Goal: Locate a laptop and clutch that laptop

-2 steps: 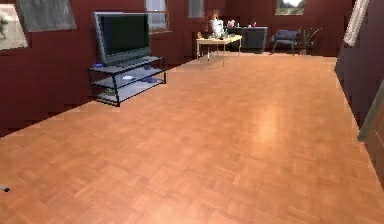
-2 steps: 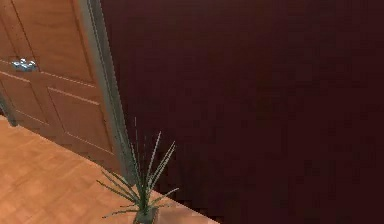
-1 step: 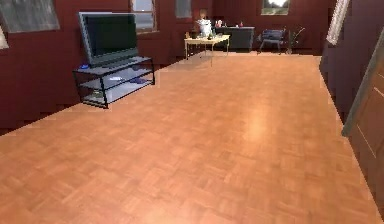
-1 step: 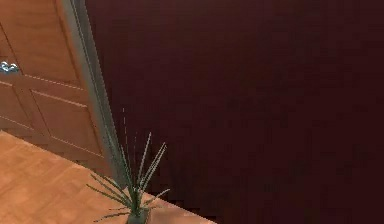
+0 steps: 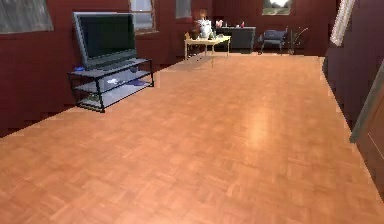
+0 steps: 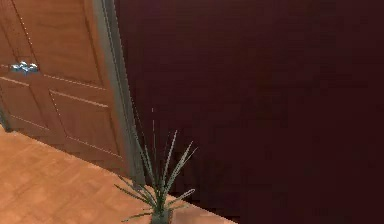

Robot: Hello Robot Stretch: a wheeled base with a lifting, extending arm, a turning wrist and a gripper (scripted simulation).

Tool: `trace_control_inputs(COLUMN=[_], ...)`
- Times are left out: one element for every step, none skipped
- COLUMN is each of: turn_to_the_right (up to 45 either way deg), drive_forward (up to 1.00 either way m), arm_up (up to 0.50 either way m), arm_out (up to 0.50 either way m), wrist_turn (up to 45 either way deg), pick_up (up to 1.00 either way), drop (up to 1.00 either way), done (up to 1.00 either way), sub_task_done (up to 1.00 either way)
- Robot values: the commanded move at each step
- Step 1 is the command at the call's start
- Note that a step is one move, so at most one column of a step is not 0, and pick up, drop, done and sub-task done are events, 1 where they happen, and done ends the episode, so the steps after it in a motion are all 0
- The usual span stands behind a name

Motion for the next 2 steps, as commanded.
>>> trace_control_inputs(turn_to_the_right=[-45.0, -18.0], drive_forward=[0.00, 0.00], arm_up=[0.00, 0.00], arm_out=[0.00, 0.00], wrist_turn=[0.0, 0.0], pick_up=[0.00, 0.00], drop=[0.00, 0.00], done=[0.00, 0.00], sub_task_done=[0.00, 0.00])
